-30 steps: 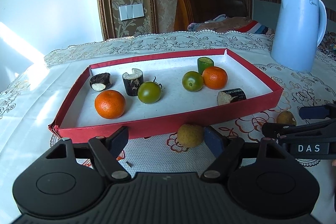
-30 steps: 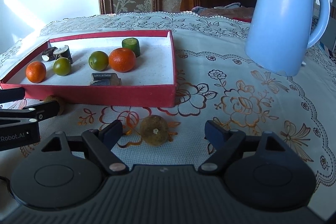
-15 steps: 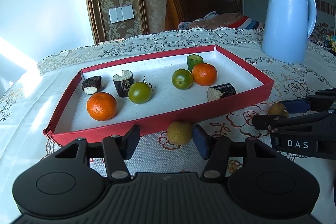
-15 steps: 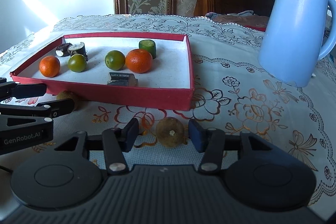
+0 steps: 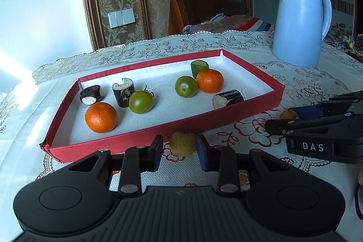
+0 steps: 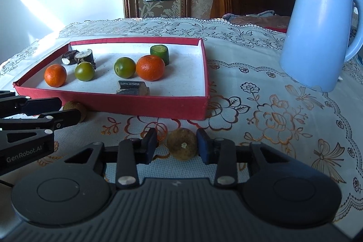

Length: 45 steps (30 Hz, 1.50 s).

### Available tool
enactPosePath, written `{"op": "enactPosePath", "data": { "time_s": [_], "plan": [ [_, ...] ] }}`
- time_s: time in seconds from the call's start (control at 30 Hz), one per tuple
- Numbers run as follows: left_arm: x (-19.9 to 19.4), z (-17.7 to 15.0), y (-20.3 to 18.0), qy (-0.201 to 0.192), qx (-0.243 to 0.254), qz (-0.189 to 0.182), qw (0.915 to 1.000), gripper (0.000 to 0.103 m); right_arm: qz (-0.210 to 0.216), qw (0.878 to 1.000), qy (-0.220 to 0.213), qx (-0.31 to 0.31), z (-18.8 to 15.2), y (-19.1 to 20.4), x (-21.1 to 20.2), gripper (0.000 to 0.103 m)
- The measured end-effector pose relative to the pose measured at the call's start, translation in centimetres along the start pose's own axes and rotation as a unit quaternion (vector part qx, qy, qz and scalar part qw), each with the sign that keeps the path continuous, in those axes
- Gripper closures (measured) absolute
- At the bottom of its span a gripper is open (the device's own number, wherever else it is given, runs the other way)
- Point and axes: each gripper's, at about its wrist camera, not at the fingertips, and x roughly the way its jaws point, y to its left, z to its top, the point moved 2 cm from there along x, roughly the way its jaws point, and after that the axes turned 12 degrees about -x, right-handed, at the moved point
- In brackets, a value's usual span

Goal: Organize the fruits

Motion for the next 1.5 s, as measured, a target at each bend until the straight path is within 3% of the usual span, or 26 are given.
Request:
{"op": "enactPosePath", "data": {
  "time_s": [0.07,0.1,0.17,0.23,0.43,0.53,0.63,0.73,0.9,1.03,1.1,1.2,1.3,1.5],
  "plan": [
    [-0.1,0.0,0.1,-0.001,-0.002,-0.003,1.0,0.074,-0.004,1.0,-0.002,0.0,0.0,0.0,-0.1,0.071],
    [-0.2,0.1,0.1,-0.004,-0.004,-0.006,1.0,0.076,-0.002,1.0,-0.004,0.002,-0.1,-0.1,-0.2,0.077],
    [-0.7,0.1,0.2,-0.019,-0.007,-0.008,0.9998,0.084,0.0,1.0,-0.005,0.005,-0.1,-0.2,-0.2,0.077],
    [-0.9,0.1,0.1,-0.033,-0.003,0.002,0.9995,0.085,0.0,1.0,-0.005,0.004,-0.1,-0.2,-0.2,0.077],
    [-0.8,0.2,0.1,-0.019,-0.004,-0.016,0.9997,0.085,0.002,1.0,-0.006,0.008,-0.2,-0.3,-0.3,0.077],
    [-1.1,0.2,0.2,-0.032,-0.005,-0.002,0.9995,0.085,-0.001,1.0,-0.011,0.012,-0.2,-0.4,-0.5,0.077],
    [-1.5,0.3,0.6,-0.033,-0.016,-0.025,0.999,0.085,0.001,1.0,-0.009,0.021,-0.3,-0.7,-0.5,0.077],
    [-1.9,0.4,1.0,-0.041,-0.023,-0.024,0.9986,0.085,-0.002,1.0,-0.012,0.029,-0.4,-1.0,-0.7,0.077],
    [-2.1,1.3,3.8,-0.023,-0.104,-0.068,0.992,0.085,0.0,0.999,-0.01,0.034,-0.5,-1.1,-0.6,0.077],
    [-1.1,1.6,6.1,0.022,-0.174,-0.102,0.9793,0.085,0.005,0.999,-0.007,0.031,-0.4,-1.1,-0.4,0.077],
    [-1.0,1.6,6.3,0.022,-0.18,-0.102,0.9781,0.085,0.011,0.999,-0.009,0.03,-0.4,-1.1,-0.4,0.073],
    [-1.5,1.4,5.1,0.009,-0.146,-0.095,0.9847,0.085,0.02,0.999,-0.01,0.024,-0.4,-0.8,-0.4,0.065],
    [-2.0,0.9,3.2,-0.008,-0.091,-0.082,0.9924,0.084,0.017,1.0,-0.009,0.012,-0.3,-0.3,-0.5,0.041],
    [-1.2,0.0,0.2,-0.019,0.001,-0.024,0.9995,0.083,0.016,1.0,-0.004,0.013,-0.3,-0.4,-0.3,0.042]
  ]
}}
